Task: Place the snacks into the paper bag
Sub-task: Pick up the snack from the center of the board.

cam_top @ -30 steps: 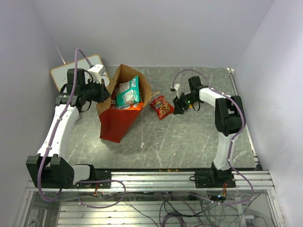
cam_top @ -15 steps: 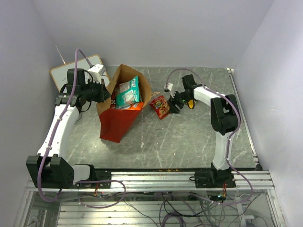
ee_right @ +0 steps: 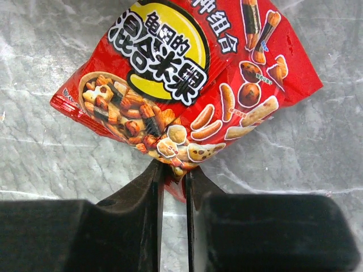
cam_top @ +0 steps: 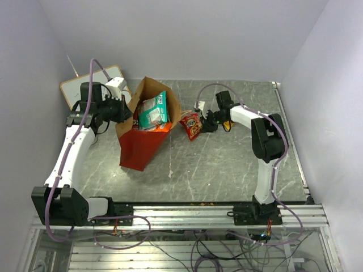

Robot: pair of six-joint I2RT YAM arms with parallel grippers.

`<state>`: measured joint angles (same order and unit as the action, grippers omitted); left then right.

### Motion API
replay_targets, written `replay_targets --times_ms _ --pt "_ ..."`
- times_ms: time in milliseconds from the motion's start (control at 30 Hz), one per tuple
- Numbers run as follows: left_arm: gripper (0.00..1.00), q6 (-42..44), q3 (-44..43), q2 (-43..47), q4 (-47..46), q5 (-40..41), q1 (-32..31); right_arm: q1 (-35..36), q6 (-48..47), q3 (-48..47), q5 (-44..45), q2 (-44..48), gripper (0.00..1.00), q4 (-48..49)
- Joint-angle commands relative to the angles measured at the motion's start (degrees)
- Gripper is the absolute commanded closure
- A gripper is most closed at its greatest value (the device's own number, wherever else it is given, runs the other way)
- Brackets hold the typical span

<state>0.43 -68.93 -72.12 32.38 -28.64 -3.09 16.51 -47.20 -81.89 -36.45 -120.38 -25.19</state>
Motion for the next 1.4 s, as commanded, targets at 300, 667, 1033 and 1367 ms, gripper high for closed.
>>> replay_targets --times_ms 300,667,1033,1367 --pt "0.93 0.39 -0.76 0.63 -2.94 -1.31 -0.51 -1.36 0.83 -0.05 3.69 6.02 0.99 -7.92" --pt "0.93 0.45 -0.77 0.23 -3.03 -1.74 -0.51 -2.98 3.51 -4.42 5.80 17.22 1.00 -9.35" --pt "0.93 0.28 -1.18 -0.34 -2.93 -2.28 -0.51 -2.70 9.39 -16.56 4.49 24.09 1.00 -10.05" --pt "0.93 -0.25 -1.69 -0.43 -2.70 -2.47 -0.51 3.69 16.49 -27.64 -5.42 22.80 1.00 -11.02"
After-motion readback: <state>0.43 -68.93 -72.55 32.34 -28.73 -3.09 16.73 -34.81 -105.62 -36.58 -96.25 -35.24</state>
